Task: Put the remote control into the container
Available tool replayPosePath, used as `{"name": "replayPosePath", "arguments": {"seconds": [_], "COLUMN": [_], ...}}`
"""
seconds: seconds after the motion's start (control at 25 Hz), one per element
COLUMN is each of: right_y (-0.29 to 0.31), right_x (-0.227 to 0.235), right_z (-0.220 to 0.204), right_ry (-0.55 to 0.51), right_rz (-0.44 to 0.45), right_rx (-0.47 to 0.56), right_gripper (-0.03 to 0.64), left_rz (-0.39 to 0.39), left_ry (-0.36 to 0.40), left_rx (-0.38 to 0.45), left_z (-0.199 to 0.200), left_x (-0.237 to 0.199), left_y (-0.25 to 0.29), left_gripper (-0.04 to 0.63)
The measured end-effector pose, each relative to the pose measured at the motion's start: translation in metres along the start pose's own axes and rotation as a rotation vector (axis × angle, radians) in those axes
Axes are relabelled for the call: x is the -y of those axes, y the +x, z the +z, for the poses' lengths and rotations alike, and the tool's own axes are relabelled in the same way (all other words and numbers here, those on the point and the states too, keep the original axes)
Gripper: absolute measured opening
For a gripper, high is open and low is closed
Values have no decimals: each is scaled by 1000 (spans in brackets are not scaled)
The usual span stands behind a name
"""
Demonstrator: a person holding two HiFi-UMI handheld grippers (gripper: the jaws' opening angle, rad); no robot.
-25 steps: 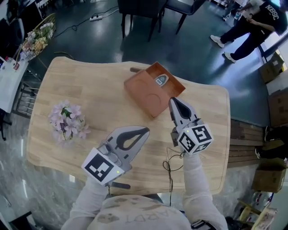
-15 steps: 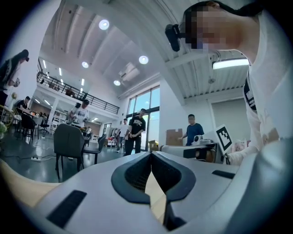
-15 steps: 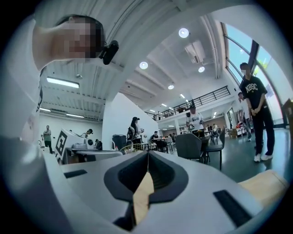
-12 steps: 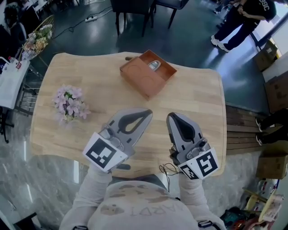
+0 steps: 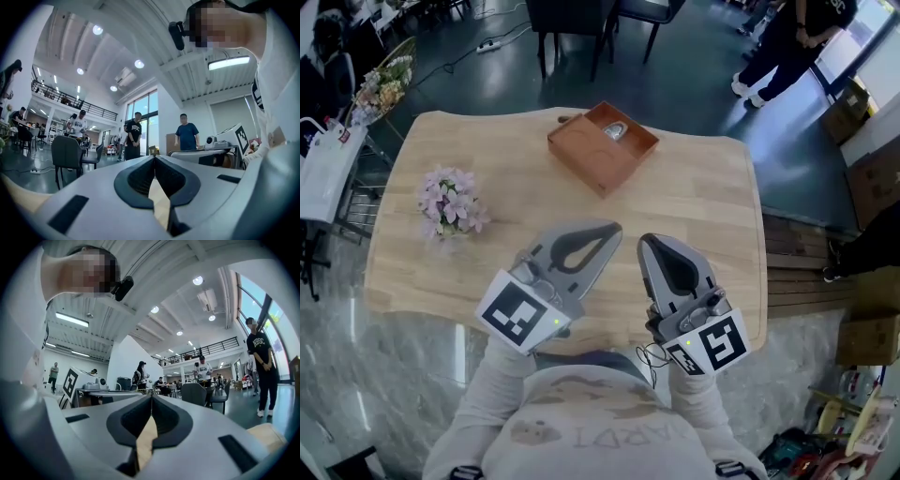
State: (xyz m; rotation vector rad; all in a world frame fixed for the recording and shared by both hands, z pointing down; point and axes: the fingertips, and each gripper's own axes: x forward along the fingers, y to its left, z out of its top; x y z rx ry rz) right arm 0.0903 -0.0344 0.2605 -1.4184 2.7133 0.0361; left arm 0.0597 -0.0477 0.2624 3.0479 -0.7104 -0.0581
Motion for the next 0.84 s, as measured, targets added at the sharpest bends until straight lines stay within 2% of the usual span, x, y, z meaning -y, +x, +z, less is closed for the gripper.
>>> {"name": "replayPosePath", "arguments": {"seconds": [0.84], "right_y": [-8], "right_x": [-18], "right_z": [17], "right_ry": [33], "right_rz": [31], "right_rx": [37], "right_gripper": [17], "left_rz": [0], "left_ry": [17], "left_rx": [14], "left_z": [10], "left_x": [13], "left_y": [-12], "left_gripper": [12]}}
